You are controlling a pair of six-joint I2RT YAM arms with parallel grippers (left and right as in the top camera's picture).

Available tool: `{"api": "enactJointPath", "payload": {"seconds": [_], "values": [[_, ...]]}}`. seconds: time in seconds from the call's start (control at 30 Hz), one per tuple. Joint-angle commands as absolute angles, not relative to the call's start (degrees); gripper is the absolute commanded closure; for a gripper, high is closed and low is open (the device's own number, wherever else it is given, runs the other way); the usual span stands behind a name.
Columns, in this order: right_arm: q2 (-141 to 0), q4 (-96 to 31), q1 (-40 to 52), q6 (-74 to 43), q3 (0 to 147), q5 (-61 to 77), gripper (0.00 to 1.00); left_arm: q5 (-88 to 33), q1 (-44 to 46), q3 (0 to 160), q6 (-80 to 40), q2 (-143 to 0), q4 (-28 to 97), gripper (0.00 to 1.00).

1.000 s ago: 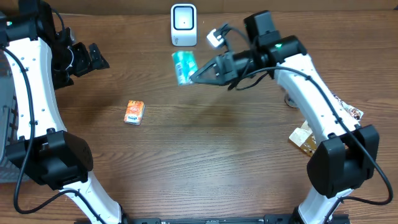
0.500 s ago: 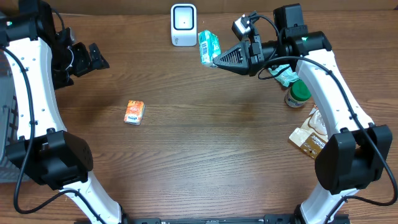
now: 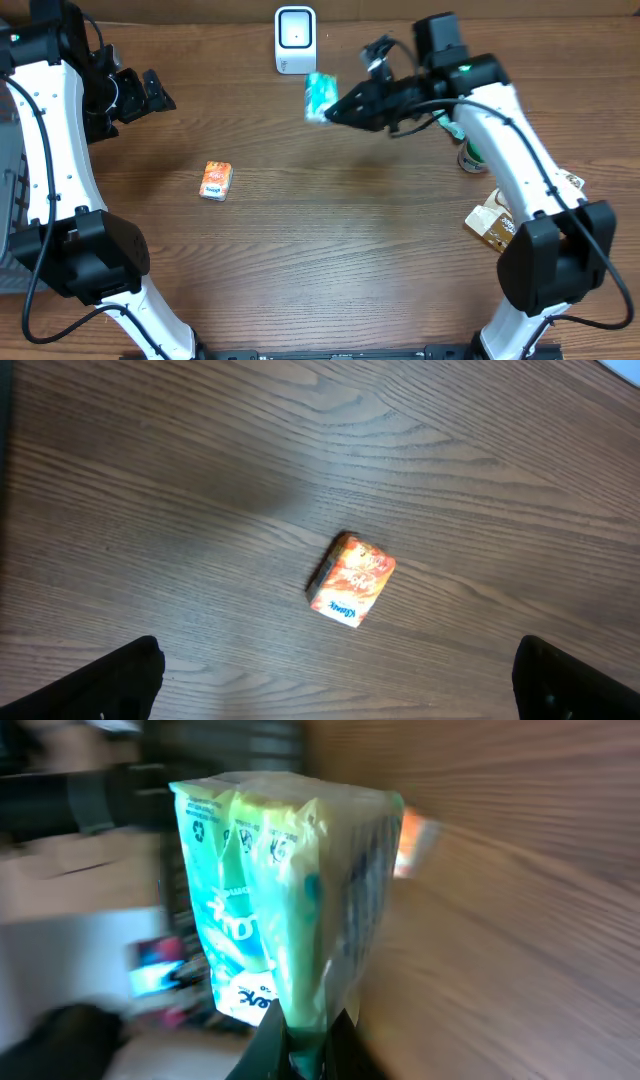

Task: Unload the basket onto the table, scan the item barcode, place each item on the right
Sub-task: 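Hold the teal pack in front of the scanner with the right gripper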

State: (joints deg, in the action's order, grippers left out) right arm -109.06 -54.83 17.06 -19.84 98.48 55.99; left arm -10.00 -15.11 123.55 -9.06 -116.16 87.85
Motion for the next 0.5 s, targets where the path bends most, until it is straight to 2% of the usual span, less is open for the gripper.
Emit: {"api": "enactJointPath", "payload": {"seconds": [0.0, 0.17, 0.27, 0.47], "values": [[-109.1, -58.0, 20.8, -23.0, 104.6, 31.9, 0.96, -9.8, -15.3, 124.3, -9.4, -115.4, 87.8, 0.0], [-111.0, -66.2, 23.9, -23.0, 119.6, 9.1, 0.96, -9.8, -15.3, 124.3, -9.4, -115.4, 87.8, 0.01], [-112.9, -66.3, 26.0, -22.2, 127.3, -4.6, 0.96, -9.8, -15.3, 124.3, -9.4, -115.4, 87.8, 0.01], [-117.3, -50.4, 30.6, -11.7, 129.0, -26.5, 0.96, -9.8, -15.3, 124.3, -9.4, -115.4, 87.8, 0.0]]}}
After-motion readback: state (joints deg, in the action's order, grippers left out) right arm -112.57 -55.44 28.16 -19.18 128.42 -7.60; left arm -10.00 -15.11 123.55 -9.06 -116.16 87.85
